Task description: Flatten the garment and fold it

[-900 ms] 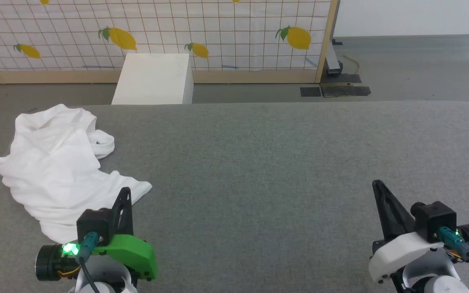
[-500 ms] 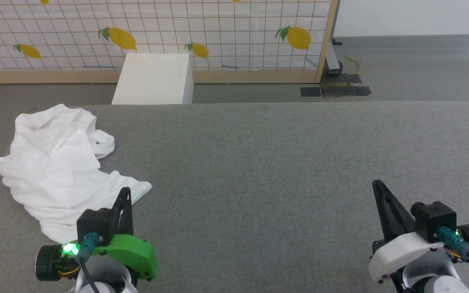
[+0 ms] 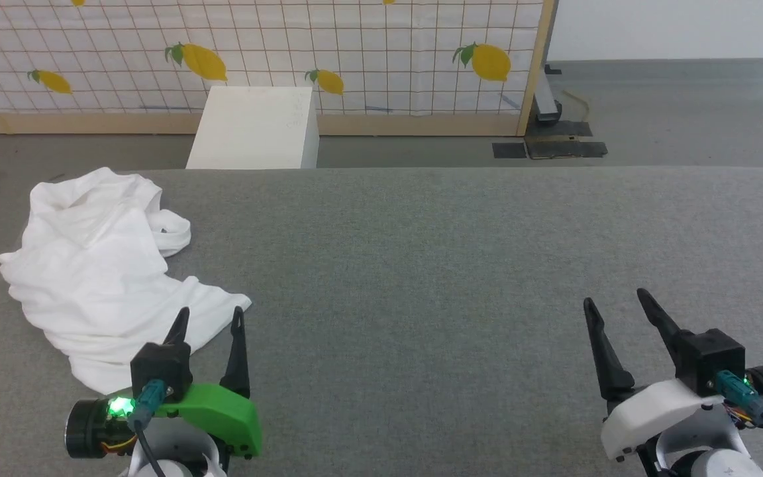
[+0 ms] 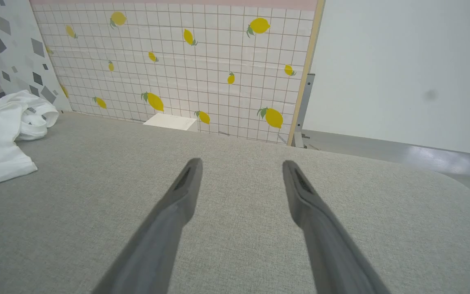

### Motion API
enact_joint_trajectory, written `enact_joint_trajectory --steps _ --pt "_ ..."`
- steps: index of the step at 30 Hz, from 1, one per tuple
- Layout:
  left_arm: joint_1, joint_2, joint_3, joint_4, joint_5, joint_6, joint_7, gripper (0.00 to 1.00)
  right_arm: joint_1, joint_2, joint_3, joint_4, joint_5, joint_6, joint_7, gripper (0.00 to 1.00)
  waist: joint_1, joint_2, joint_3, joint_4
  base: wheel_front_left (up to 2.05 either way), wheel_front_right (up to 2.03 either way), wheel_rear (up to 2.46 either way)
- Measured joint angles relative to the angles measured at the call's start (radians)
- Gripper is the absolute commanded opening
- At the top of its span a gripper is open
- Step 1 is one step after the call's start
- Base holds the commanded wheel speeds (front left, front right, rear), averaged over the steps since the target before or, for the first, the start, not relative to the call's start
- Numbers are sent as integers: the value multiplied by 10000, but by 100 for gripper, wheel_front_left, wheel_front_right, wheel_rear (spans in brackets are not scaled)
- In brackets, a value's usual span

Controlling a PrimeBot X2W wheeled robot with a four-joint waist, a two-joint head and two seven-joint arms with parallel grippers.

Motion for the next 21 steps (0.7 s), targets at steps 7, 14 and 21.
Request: enact_joint_trajectory --steps 7,14,21 --pt "-22 0 -109 140 -79 117 -155 100 -1 0 -36 92 8 -2 -117 100 0 0 17 257 0 0 0" --pt "-106 0 -211 307 -167 209 -263 100 -3 0 -58 159 81 0 -259 100 0 0 38 663 0 0 0" --pt "-159 4 -259 399 -257 337 -433 100 -8 0 -59 226 111 -2 -351 100 0 0 58 1197 0 0 0"
